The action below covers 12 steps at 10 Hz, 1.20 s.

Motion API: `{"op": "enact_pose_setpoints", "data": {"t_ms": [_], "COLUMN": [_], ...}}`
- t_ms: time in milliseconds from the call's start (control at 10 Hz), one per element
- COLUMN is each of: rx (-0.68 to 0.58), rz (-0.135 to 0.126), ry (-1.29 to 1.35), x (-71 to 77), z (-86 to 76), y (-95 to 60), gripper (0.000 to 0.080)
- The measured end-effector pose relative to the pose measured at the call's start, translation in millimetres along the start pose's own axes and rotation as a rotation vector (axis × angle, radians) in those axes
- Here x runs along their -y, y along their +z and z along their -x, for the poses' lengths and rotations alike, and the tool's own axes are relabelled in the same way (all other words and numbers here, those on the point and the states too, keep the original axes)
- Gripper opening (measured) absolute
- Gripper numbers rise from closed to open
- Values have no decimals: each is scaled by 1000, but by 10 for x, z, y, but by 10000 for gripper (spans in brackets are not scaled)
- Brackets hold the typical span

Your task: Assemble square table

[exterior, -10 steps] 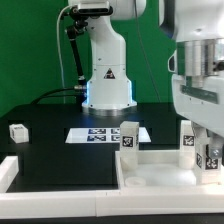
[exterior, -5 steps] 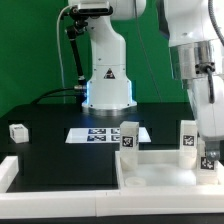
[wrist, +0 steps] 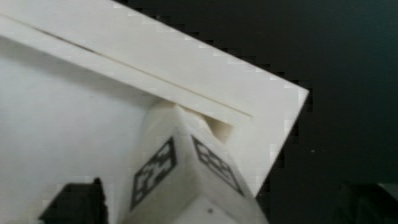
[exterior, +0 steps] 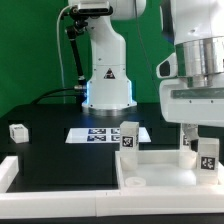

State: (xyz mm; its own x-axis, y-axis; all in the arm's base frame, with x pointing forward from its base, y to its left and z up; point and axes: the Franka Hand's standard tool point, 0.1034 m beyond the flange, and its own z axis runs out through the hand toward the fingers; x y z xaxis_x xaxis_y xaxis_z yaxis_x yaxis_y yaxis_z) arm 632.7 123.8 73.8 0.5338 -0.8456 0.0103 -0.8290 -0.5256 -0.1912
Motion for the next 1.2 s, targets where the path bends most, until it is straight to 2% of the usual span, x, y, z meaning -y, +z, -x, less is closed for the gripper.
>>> {"op": "enact_pose_setpoints", "data": {"t_ms": [100,200,400,500,700,800,900,1100,1200], "rx": [0,-5,-19,-23,-25,-25,-28,-32,-25], "rz": [0,11,62,61,61,60,62,63,71], "ry": [-57,-195,-614,-688,-601,-577,-475,-357,-176], "x": [-3,-17,-10,13,4,5,-14,-31,-57], "z": [-3,-14,-76,-109,-100,-98,-119,-137,-147], "y": [2,18,27,21,30,31,32,33,31], "gripper": [648,649,649,649,382,382,291,291,291]}}
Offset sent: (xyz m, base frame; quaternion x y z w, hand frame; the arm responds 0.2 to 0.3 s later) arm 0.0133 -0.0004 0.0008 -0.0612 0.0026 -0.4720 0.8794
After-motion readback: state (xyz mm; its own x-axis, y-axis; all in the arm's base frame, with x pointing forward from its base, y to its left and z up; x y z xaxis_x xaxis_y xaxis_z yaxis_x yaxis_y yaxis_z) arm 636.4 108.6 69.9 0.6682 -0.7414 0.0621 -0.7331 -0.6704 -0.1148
